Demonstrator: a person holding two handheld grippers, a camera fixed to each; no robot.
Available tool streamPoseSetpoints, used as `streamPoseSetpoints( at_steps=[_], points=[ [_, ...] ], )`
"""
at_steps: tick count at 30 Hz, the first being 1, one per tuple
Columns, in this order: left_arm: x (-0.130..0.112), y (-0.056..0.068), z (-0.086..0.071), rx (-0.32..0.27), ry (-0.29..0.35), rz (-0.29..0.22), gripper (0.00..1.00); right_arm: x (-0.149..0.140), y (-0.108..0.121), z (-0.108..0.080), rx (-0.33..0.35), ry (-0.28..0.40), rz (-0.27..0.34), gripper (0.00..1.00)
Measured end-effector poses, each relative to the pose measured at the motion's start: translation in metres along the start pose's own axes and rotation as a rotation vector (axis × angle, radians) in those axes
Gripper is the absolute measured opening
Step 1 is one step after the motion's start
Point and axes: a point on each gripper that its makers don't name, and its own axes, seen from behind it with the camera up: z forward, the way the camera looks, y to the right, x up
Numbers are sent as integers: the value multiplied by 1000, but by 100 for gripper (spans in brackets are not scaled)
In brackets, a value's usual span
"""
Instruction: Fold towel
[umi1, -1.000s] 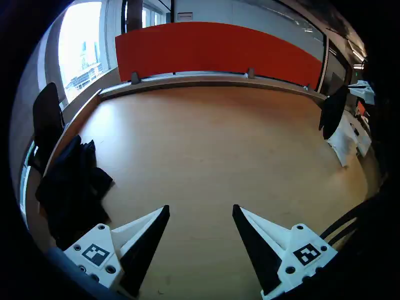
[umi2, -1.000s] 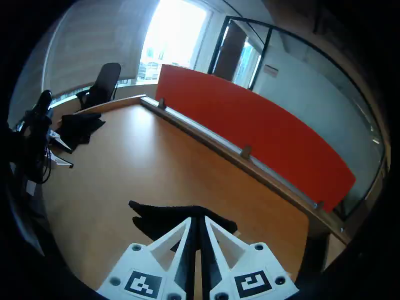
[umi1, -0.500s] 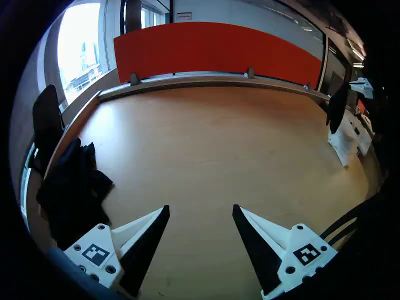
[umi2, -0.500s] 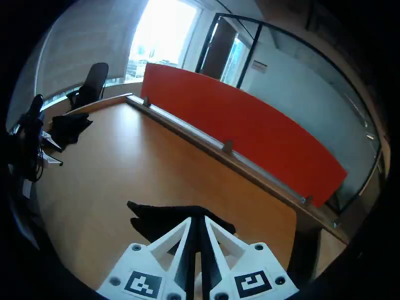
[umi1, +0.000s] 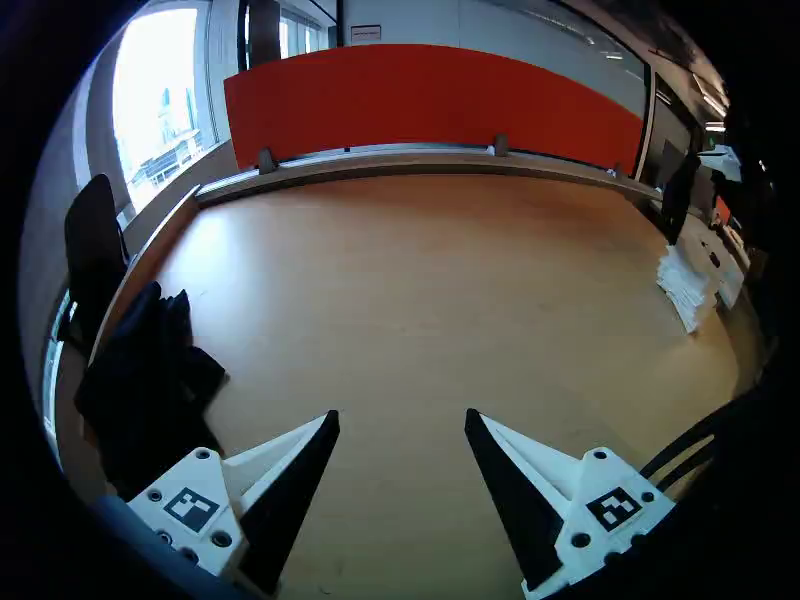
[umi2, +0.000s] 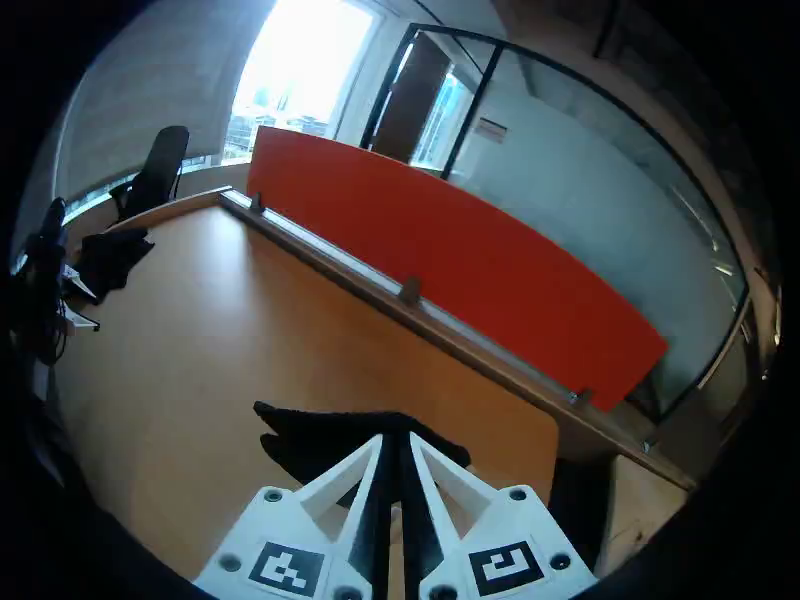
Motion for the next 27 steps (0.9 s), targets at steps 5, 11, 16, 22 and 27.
streamPoseSetpoints(
  at_steps=[5, 11, 16, 22, 27],
  points=[
    [1, 1, 1, 1, -1, 2, 94, 0, 18, 0, -22, -4, 0, 4],
    [3, 4, 1, 1, 0, 8, 93, 3, 35, 1, -41, -9, -3, 4],
    [2, 5, 0, 1, -3, 6, 93, 1, 48, 3, -57, -18, -1, 4],
    [3, 4, -1, 5, -4, 9, 93, -5, 55, 3, -66, -30, 6, 4],
    [4, 3, -2, 6, -4, 9, 93, -10, 58, 1, -70, -36, 15, 4]
  ],
)
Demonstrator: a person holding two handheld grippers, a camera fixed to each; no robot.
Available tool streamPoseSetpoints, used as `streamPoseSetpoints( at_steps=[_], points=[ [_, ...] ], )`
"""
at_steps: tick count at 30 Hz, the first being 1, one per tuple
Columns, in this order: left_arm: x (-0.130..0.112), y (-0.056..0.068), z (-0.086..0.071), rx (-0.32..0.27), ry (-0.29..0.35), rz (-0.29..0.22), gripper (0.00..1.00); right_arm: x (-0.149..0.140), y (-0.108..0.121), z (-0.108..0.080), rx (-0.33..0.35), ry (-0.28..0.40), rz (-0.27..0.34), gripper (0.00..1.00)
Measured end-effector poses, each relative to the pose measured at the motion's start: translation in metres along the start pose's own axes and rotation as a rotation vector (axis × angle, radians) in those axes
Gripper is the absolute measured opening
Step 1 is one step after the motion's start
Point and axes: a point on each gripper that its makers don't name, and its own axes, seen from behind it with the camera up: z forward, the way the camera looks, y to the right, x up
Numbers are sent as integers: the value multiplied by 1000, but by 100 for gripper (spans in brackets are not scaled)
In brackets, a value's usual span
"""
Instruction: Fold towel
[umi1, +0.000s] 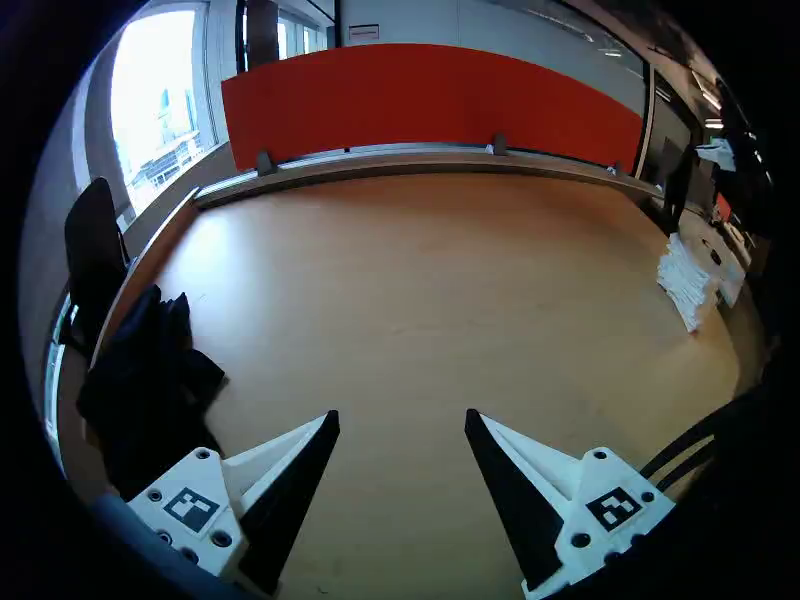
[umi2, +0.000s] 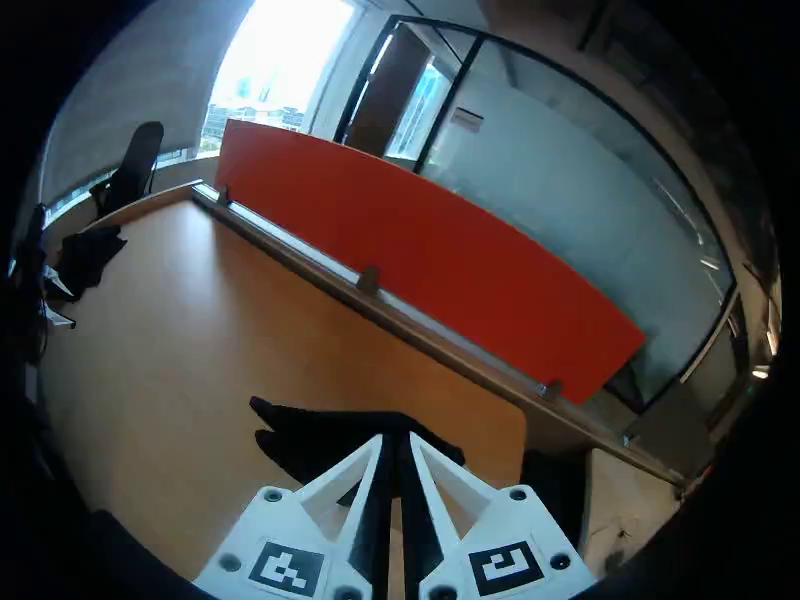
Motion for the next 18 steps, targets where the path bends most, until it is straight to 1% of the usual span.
streamPoseSetpoints(
  at_steps=[5, 10, 18],
  points=[
    [1, 1, 0, 0, 0, 4, 93, -7, 3, -5, -7, -6, 12, 4],
    [3, 2, 1, -2, 1, 8, 93, -18, 4, -14, -11, -17, 27, 4],
    [5, 5, 2, -8, 2, 16, 93, -50, 3, -34, -21, -58, 54, 4]
  ],
)
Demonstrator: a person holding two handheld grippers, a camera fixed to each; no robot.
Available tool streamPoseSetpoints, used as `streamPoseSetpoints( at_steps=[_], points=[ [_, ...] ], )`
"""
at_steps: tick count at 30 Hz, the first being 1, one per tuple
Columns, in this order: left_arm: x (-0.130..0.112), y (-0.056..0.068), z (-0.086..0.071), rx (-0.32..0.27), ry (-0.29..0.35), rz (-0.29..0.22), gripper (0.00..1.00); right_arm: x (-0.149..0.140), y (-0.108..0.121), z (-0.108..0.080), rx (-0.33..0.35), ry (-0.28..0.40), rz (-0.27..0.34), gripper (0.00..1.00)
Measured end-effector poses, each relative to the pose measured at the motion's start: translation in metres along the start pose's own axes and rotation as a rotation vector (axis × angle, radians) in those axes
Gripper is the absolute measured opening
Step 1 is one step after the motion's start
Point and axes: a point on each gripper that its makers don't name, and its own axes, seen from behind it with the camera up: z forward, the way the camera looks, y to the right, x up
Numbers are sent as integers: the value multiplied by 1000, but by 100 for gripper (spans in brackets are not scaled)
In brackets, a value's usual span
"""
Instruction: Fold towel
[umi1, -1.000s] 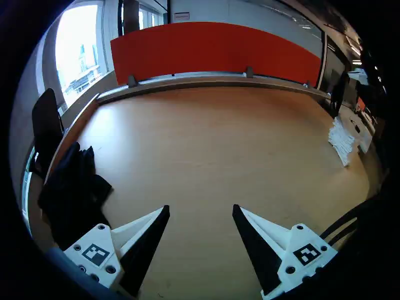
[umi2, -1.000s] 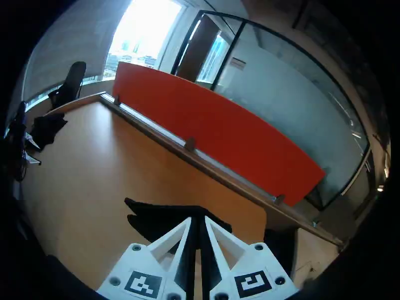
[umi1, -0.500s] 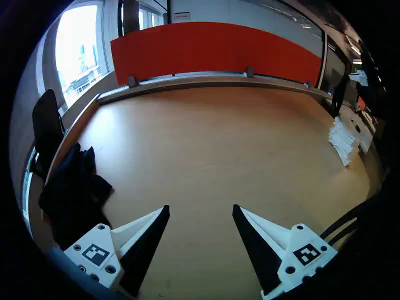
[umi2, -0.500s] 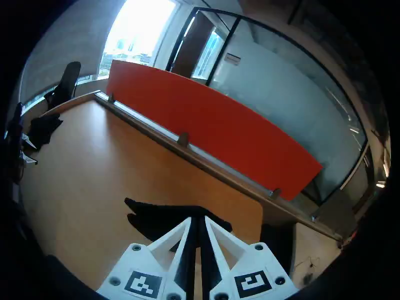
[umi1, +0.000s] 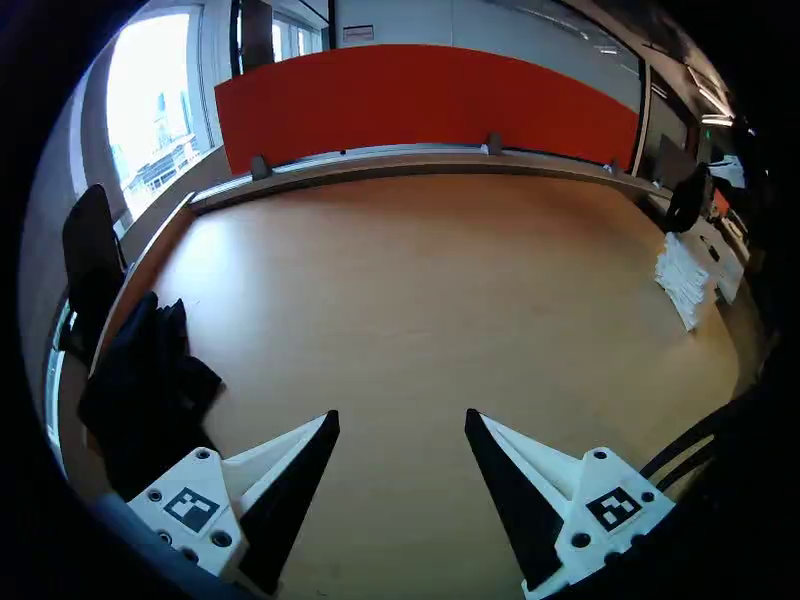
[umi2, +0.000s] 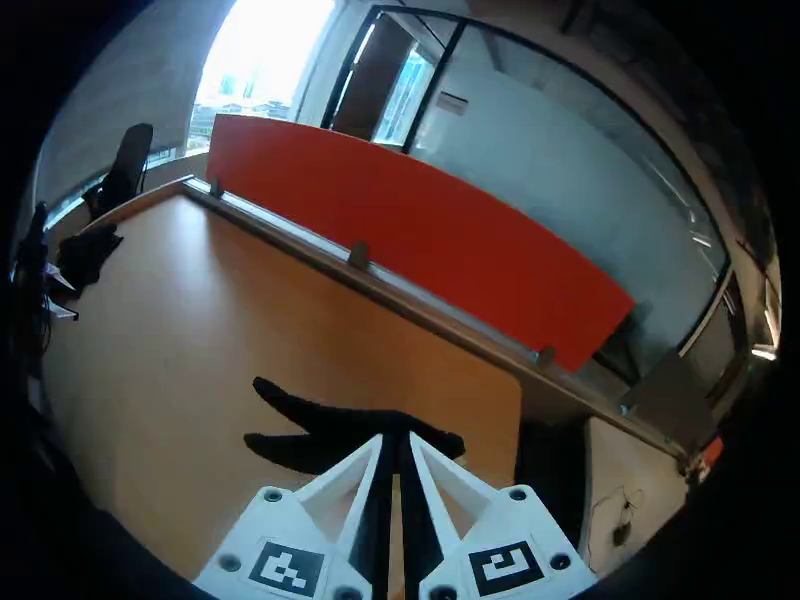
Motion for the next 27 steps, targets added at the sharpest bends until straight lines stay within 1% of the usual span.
streamPoseSetpoints(
  at_steps=[8, 14, 20, 27],
  points=[
    [1, 3, 0, -6, 1, 6, 93, -42, 0, -17, -16, -52, 44, 4],
    [2, 4, -1, -5, 2, 13, 93, -69, 2, -28, -37, -93, 63, 4],
    [0, 5, -4, -7, 1, 10, 93, -96, -1, -35, -42, -137, 84, 4],
    [-2, 4, -6, -6, -1, 14, 93, -127, -8, -38, -48, -193, 97, 4]
  ],
)
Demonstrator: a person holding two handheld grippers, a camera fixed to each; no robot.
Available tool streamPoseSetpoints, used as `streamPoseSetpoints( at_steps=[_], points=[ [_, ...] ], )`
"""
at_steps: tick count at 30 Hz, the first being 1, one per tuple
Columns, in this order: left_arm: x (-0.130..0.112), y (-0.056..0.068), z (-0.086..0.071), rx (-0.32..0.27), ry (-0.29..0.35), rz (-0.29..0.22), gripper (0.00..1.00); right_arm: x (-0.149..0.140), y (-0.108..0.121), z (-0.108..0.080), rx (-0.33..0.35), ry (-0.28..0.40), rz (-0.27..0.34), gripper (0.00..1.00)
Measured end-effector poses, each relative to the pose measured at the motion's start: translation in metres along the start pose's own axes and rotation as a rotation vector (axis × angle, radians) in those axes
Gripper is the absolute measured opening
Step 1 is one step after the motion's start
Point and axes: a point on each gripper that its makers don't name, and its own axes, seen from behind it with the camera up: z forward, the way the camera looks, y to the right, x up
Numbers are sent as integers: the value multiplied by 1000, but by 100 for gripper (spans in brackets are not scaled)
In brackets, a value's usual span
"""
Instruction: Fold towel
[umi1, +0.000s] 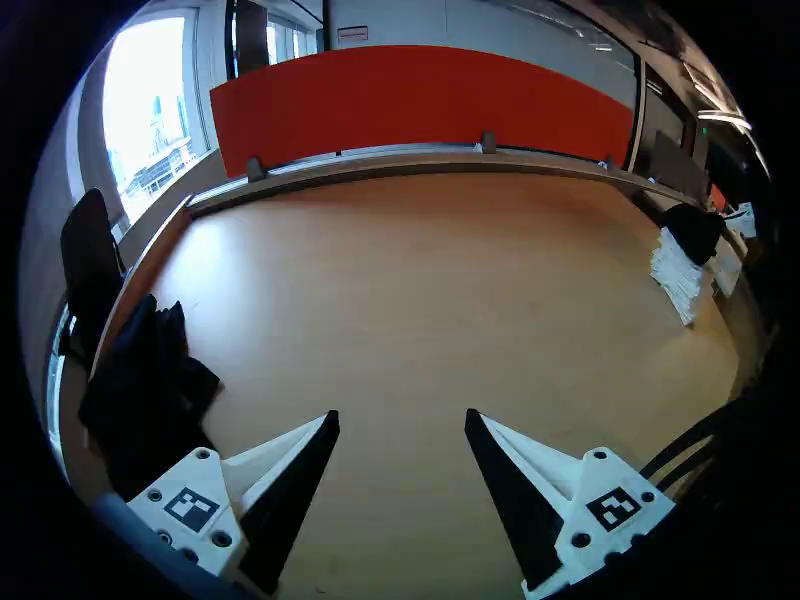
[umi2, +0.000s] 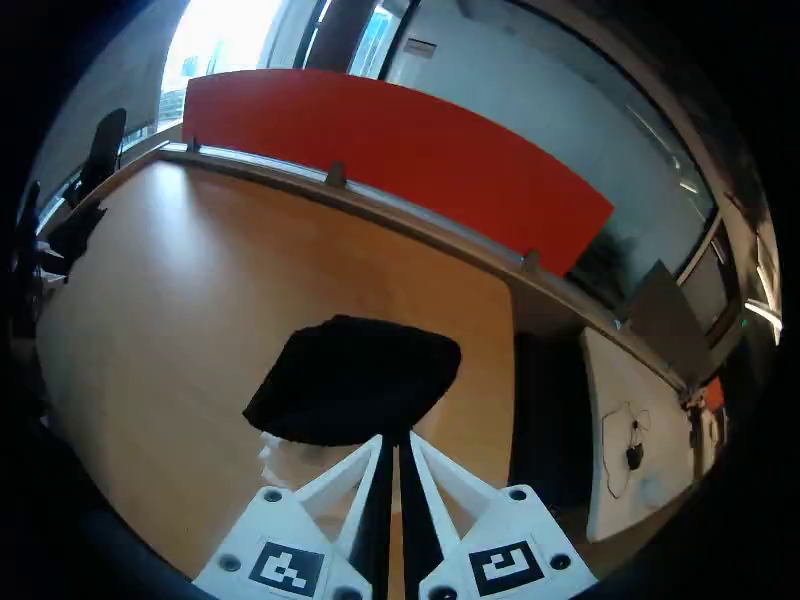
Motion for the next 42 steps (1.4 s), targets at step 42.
streamPoseSetpoints(
  at_steps=[42],
  points=[
    [-6, -11, -8, 19, -2, 7, 93, -83, 13, 29, -45, -192, 101, 5]
  ],
)
